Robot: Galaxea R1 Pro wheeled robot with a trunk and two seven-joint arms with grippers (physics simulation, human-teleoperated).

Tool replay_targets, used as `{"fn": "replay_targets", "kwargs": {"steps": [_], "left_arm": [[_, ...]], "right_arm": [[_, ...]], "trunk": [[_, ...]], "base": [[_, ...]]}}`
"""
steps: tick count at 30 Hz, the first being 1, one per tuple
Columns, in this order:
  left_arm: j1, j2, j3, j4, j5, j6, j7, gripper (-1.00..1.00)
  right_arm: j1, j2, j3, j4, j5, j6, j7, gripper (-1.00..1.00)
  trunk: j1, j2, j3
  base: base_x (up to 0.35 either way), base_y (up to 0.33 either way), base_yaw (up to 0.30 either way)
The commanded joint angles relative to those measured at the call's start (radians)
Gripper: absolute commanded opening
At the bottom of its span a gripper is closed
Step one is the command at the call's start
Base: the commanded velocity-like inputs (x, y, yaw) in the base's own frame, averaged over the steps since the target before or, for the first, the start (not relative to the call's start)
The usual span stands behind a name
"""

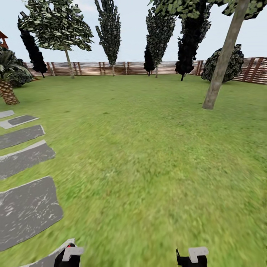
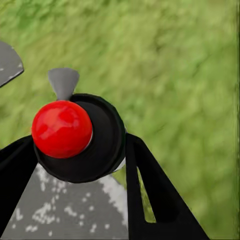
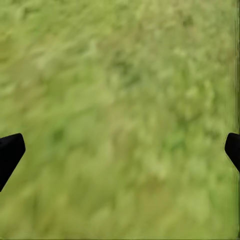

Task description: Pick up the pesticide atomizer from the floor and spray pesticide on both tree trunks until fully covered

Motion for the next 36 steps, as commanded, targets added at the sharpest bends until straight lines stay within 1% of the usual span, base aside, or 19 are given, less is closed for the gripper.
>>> {"fn": "replay_targets", "kwargs": {"steps": [1,36], "left_arm": [[0.000,0.000,0.000,0.000,0.000,0.000,0.000,-1.00],[0.000,0.000,0.000,0.000,0.000,-0.001,-0.001,-1.00]], "right_arm": [[0.000,0.000,0.000,0.000,0.000,0.000,0.000,1.00],[0.000,0.002,0.001,0.000,0.000,0.000,0.000,1.00]], "trunk": [[0.000,0.000,0.000],[0.000,0.000,0.000]], "base": [[0.339,0.000,-0.284],[0.339,0.000,-0.284]]}}
